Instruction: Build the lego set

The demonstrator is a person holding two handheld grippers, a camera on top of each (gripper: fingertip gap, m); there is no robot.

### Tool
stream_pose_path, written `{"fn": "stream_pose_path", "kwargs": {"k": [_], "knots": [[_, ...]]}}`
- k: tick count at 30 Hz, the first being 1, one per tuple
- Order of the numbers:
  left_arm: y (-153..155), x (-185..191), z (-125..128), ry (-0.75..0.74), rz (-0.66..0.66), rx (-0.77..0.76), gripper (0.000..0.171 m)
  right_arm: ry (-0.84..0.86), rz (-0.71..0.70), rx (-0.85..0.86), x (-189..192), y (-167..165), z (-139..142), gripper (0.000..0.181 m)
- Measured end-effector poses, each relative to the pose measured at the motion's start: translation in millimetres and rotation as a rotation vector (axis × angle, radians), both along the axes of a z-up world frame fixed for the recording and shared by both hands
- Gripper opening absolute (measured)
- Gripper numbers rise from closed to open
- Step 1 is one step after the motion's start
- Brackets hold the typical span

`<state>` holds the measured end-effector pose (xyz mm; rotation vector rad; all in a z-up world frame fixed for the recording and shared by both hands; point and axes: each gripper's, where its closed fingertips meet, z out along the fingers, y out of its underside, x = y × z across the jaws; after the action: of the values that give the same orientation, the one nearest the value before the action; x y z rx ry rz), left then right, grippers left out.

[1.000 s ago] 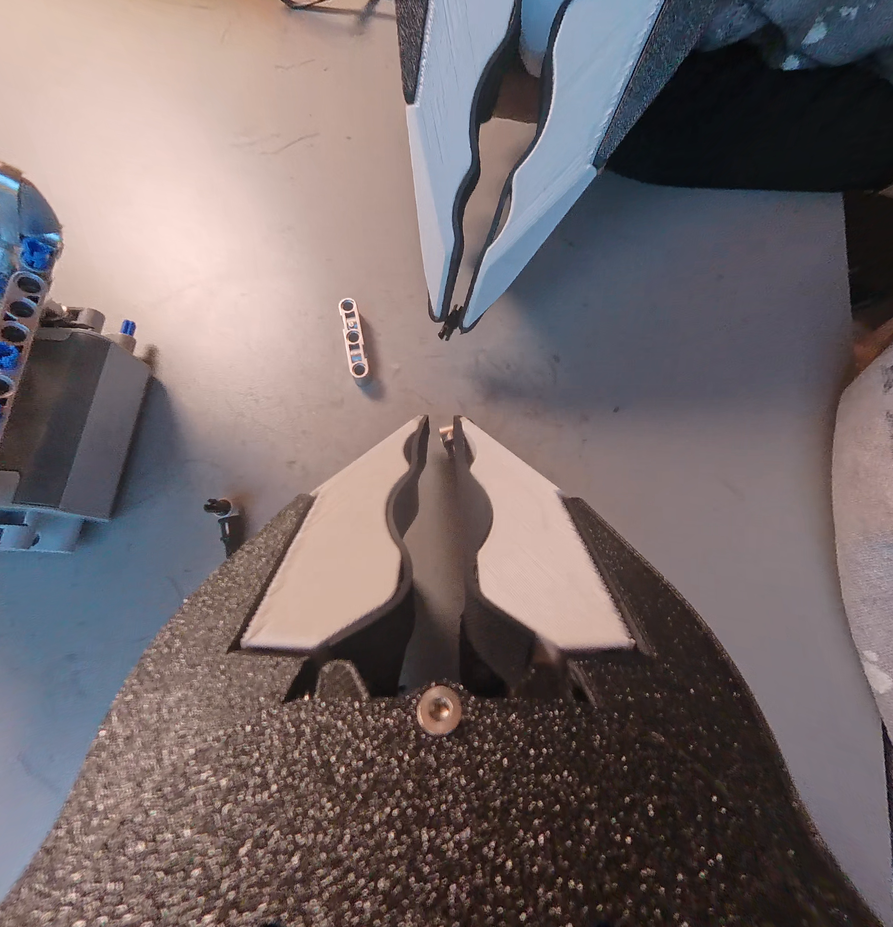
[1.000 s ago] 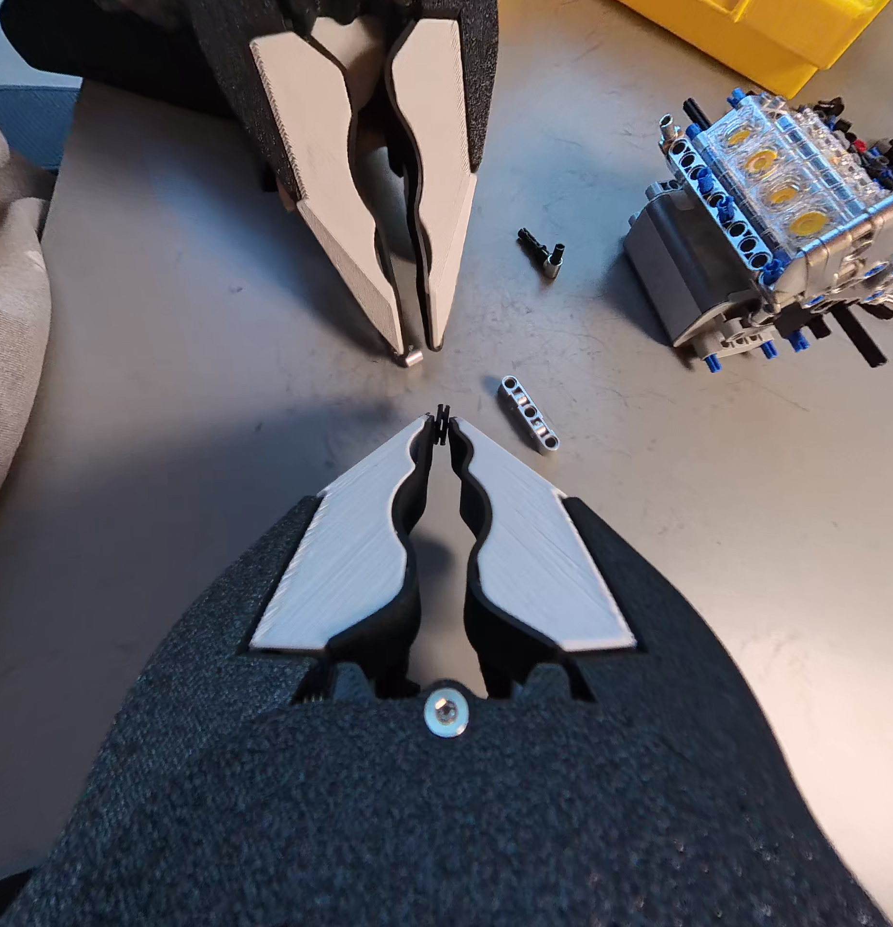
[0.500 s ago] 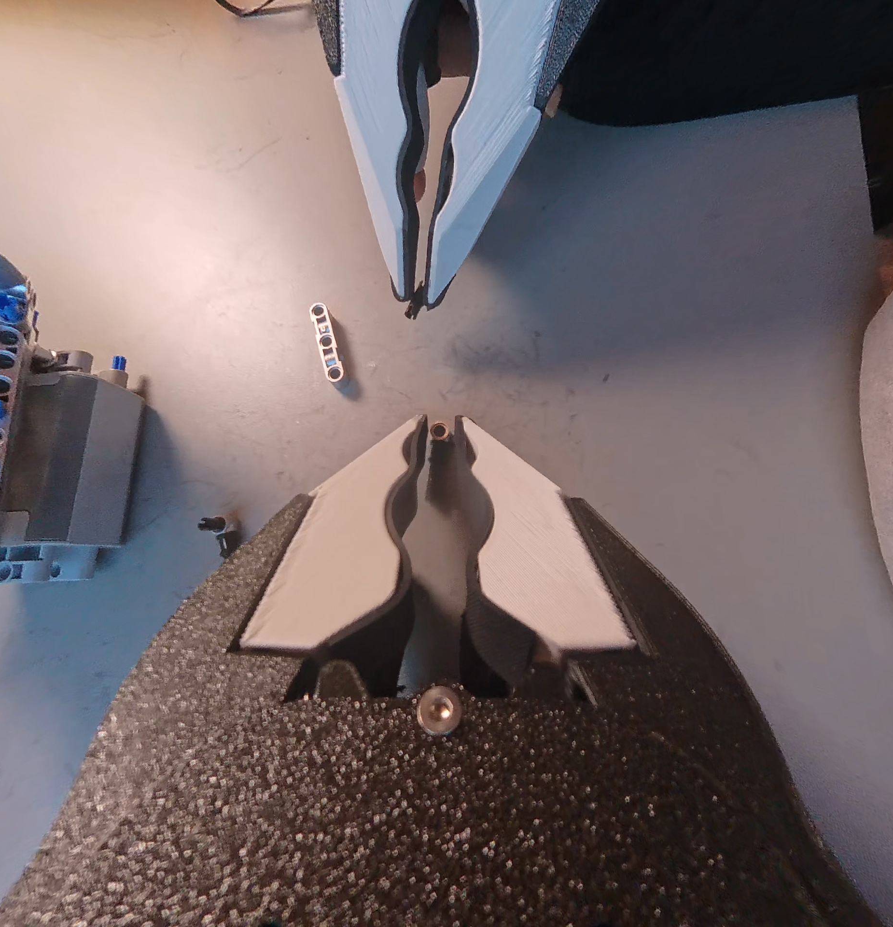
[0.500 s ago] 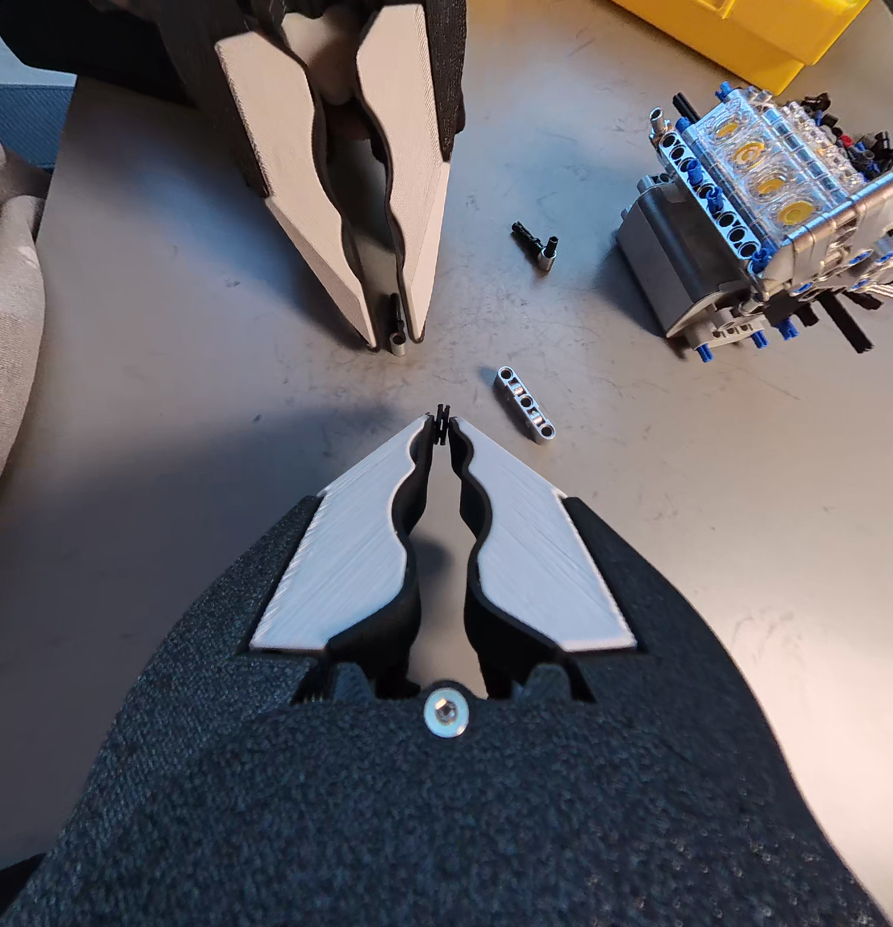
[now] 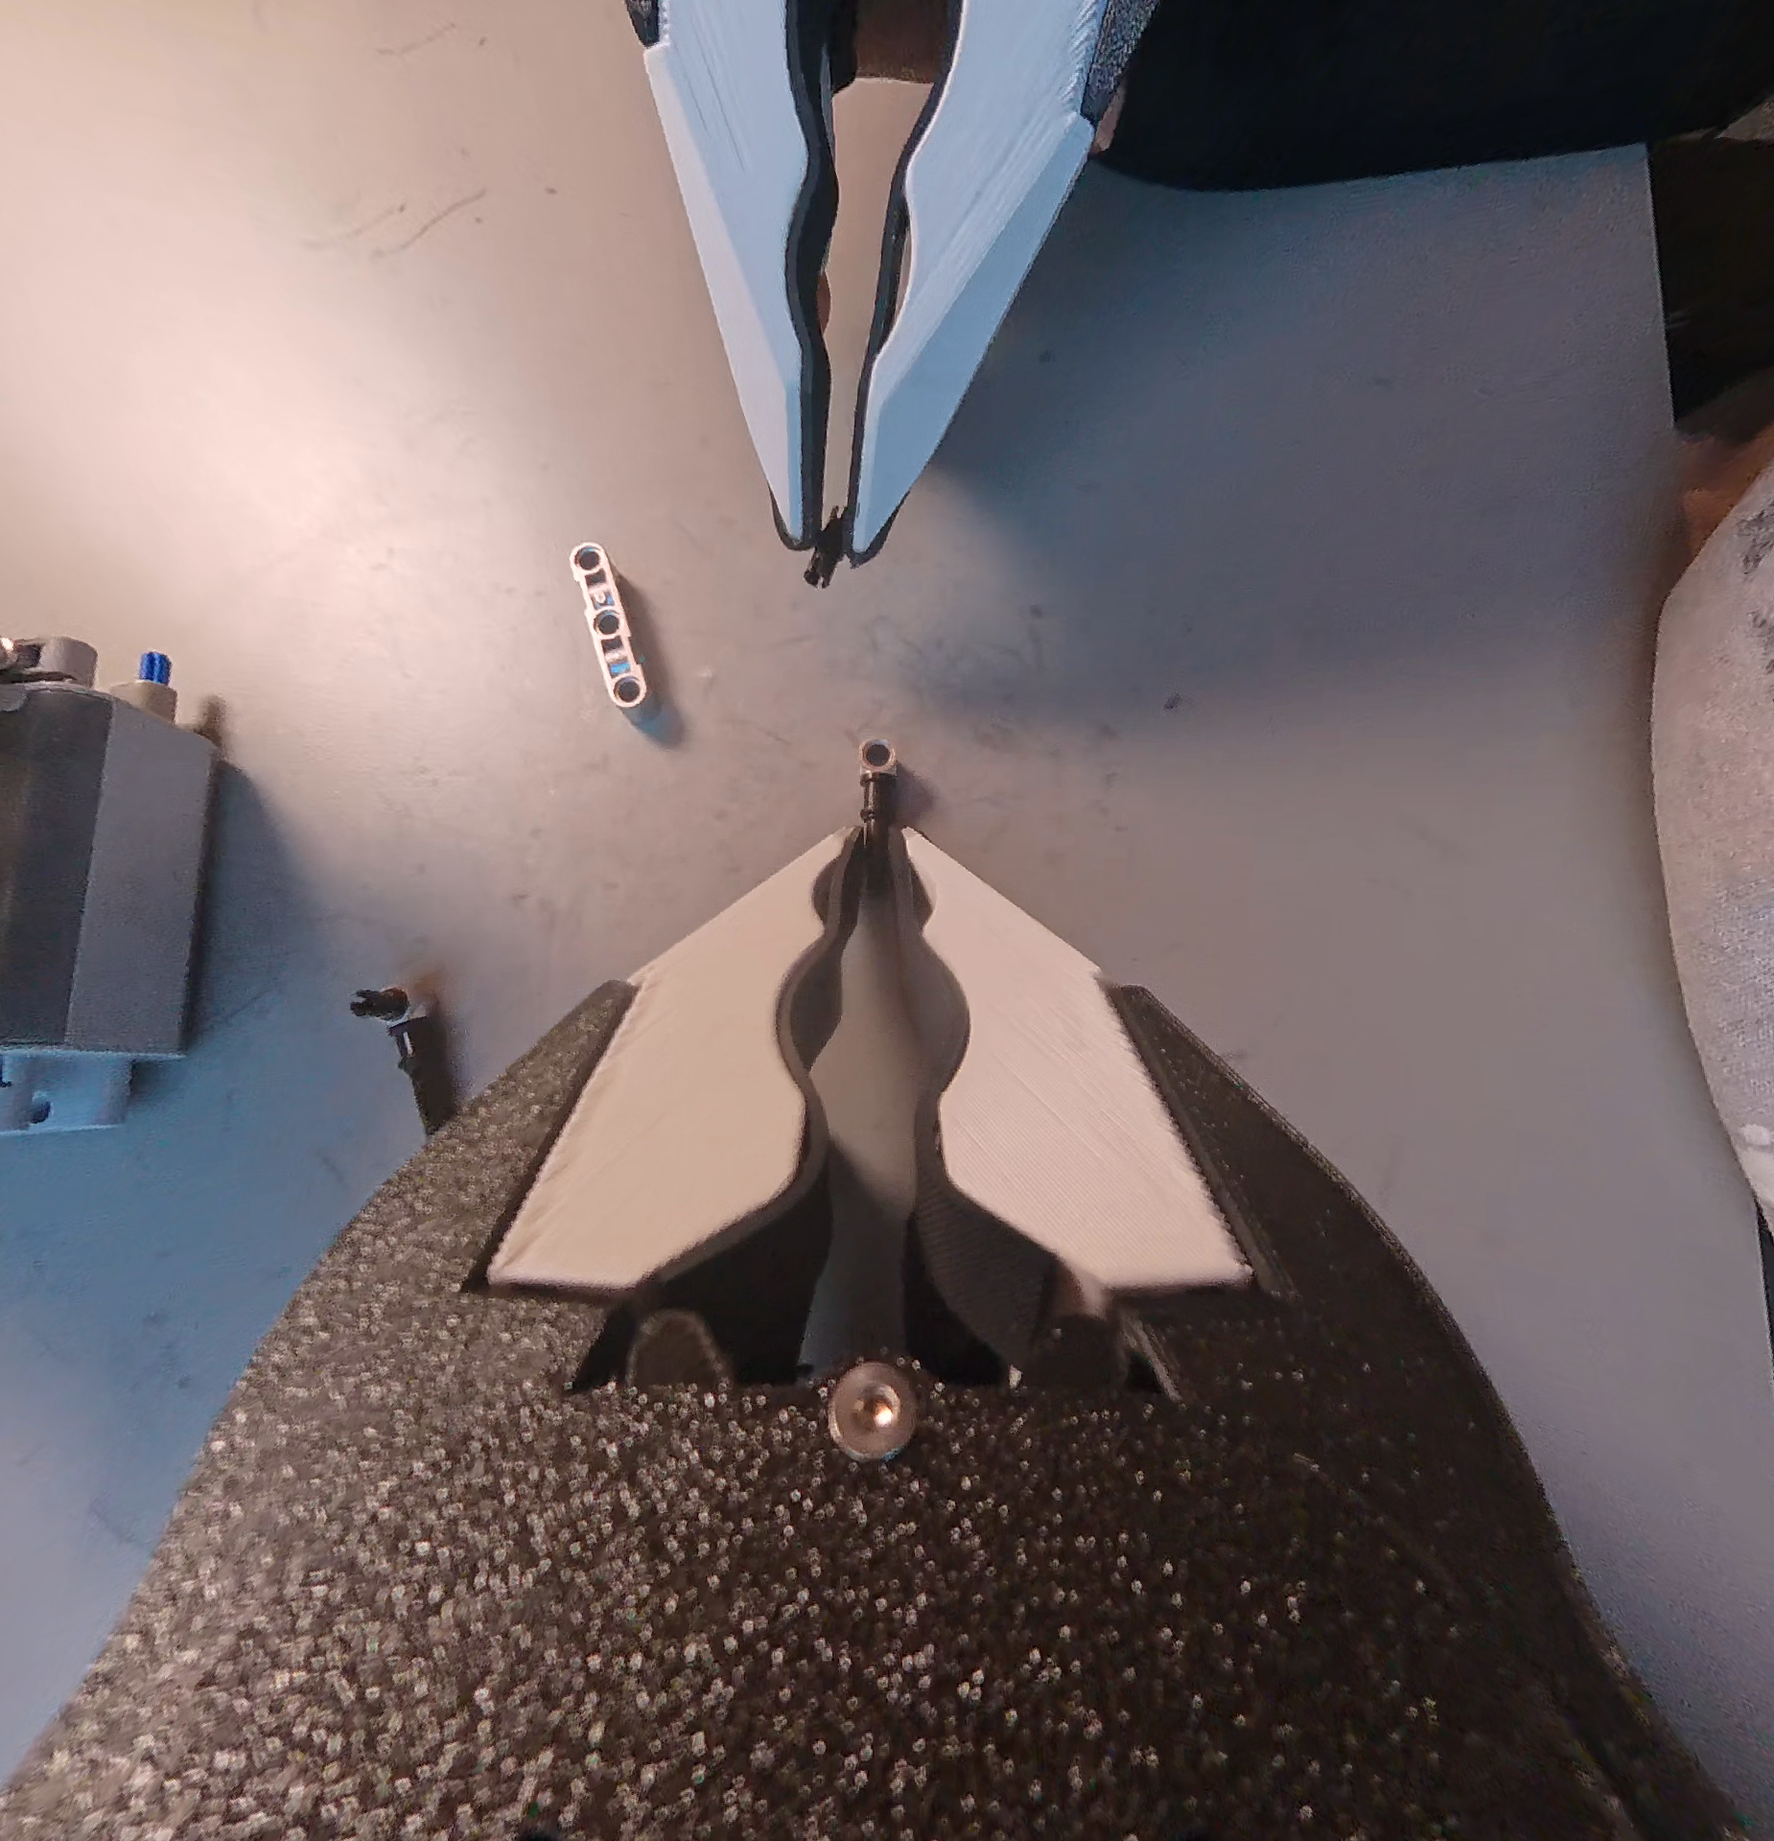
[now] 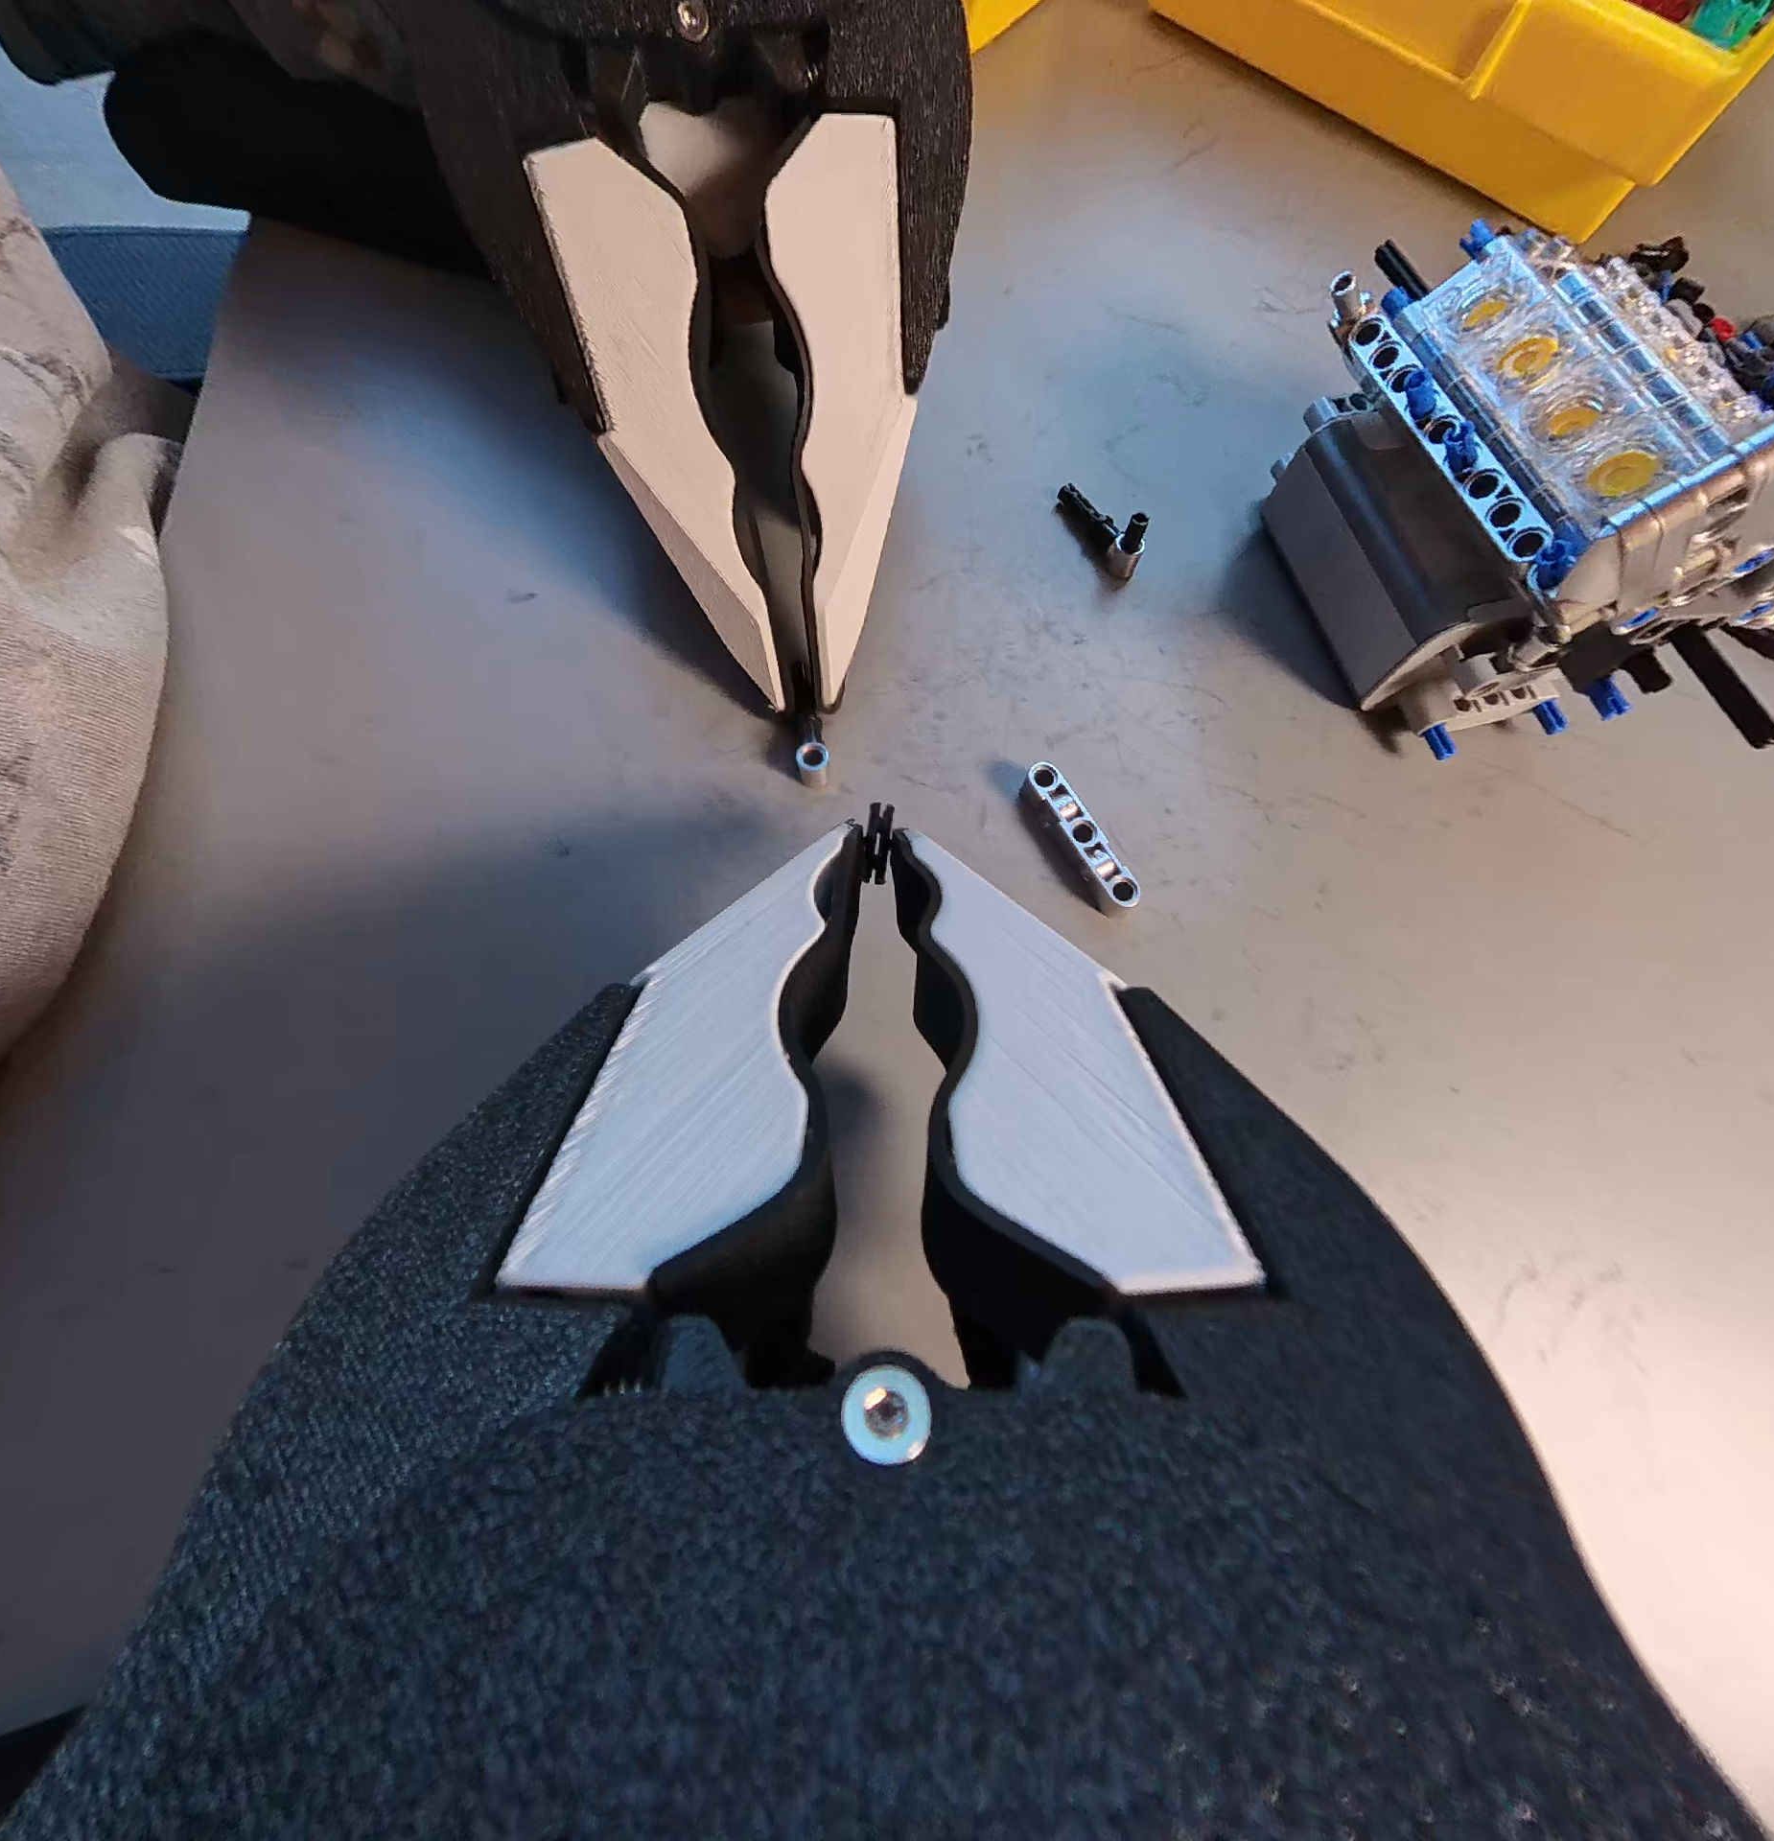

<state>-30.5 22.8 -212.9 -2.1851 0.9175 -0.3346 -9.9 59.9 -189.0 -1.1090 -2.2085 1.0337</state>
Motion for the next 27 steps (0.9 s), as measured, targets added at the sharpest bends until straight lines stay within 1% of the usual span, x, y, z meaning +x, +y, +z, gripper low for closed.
{"fn": "stream_pose_path", "kwargs": {"k": [3, 5, 6, 8, 11, 14, 16, 20, 24, 27], "knots": [[0, 6, 2, -0.022, -0.01, 0.006, 0.004, 0.024, 0.025, -0.019, 0, -6, 5, 0.004], [1, 8, 13, -0.089, -0.005, 0.019, 0.009, 0.051, 0.051, -0.027, 1, -13, 10, 0.004], [1, 9, 22, -0.165, 0.002, 0.023, 0.01, 0.072, 0.064, -0.023, 0, -16, 13, 0.004], [3, 13, 45, -0.369, 0.024, 0.01, 0.01, 0.142, 0.095, 0.015, -2, -25, 23, 0.005], [3, 12, 69, -0.647, 0.052, -0.064, 0.012, 0.252, 0.12, 0.086, -6, -38, 40, 0.004], [1, 11, 78, -0.789, 0.052, -0.125, 0.013, 0.318, 0.103, 0.149, -10, -38, 49, 0.005], [-1, 14, 80, -0.835, 0.036, -0.154, 0.013, 0.337, 0.088, 0.178, -11, -35, 51, 0.004], [0, 16, 81, -0.874, 0.039, -0.176, 0.012, 0.353, 0.09, 0.187, -11, -36, 53, 0.005], [-1, 19, 80, -0.876, 0.028, -0.186, 0.007, 0.38, 0.088, 0.177, -10, -37, 58, 0.004], [-1, 20, 86, -0.929, 0.021, -0.192, 0.004, 0.399, 0.091, 0.181, -10, -37, 62, 0.005]]}}
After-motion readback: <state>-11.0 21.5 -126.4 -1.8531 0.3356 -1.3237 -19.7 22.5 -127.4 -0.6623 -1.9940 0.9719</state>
